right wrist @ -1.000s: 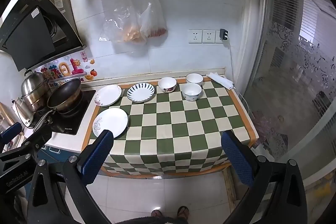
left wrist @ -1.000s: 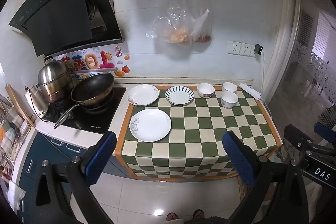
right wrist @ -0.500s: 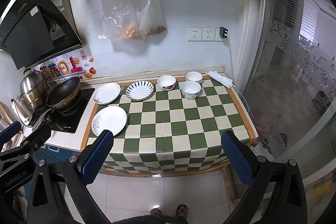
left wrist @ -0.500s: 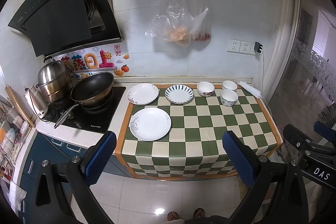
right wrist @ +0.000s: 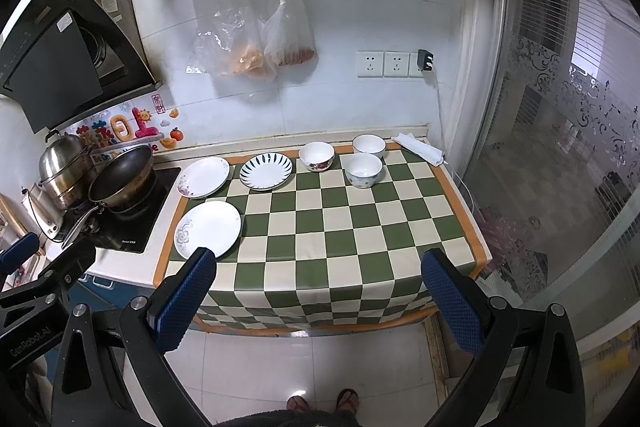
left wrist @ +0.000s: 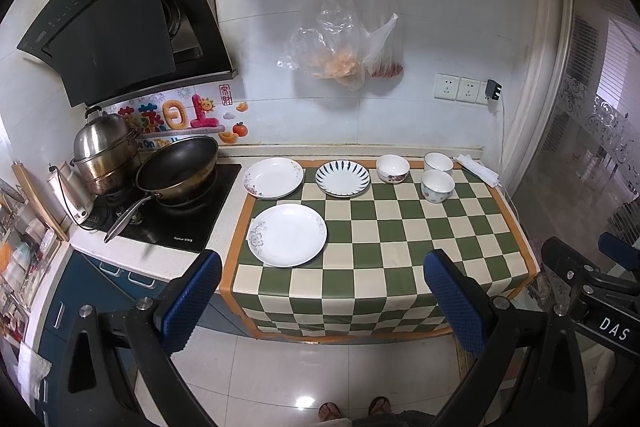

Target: Organize plates and bowls

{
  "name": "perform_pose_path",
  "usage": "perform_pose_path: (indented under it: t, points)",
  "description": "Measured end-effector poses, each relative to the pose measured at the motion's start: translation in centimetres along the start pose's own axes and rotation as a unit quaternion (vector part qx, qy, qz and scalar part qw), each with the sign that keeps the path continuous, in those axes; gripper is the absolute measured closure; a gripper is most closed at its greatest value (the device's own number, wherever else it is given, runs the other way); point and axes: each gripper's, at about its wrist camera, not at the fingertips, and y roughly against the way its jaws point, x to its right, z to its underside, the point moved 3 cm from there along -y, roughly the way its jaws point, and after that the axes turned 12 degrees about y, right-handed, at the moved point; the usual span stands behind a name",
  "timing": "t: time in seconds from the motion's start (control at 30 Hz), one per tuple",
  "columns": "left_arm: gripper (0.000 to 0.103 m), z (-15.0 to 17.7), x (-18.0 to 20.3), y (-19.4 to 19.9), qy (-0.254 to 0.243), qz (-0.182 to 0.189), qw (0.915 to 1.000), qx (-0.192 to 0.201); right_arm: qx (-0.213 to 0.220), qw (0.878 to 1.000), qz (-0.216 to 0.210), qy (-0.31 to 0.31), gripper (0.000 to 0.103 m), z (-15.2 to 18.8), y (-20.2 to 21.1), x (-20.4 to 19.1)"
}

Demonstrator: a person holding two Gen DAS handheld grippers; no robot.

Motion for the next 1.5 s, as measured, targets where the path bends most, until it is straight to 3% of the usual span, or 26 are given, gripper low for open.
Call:
perform_pose_path:
  t: [1.5]
  points:
    - [0.0, -0.7, -1.0, 0.6, 0.001, -0.002, 1.0, 0.0, 0.004, 1.0, 0.002, -0.004, 0.0, -0.4, 0.2, 0.1]
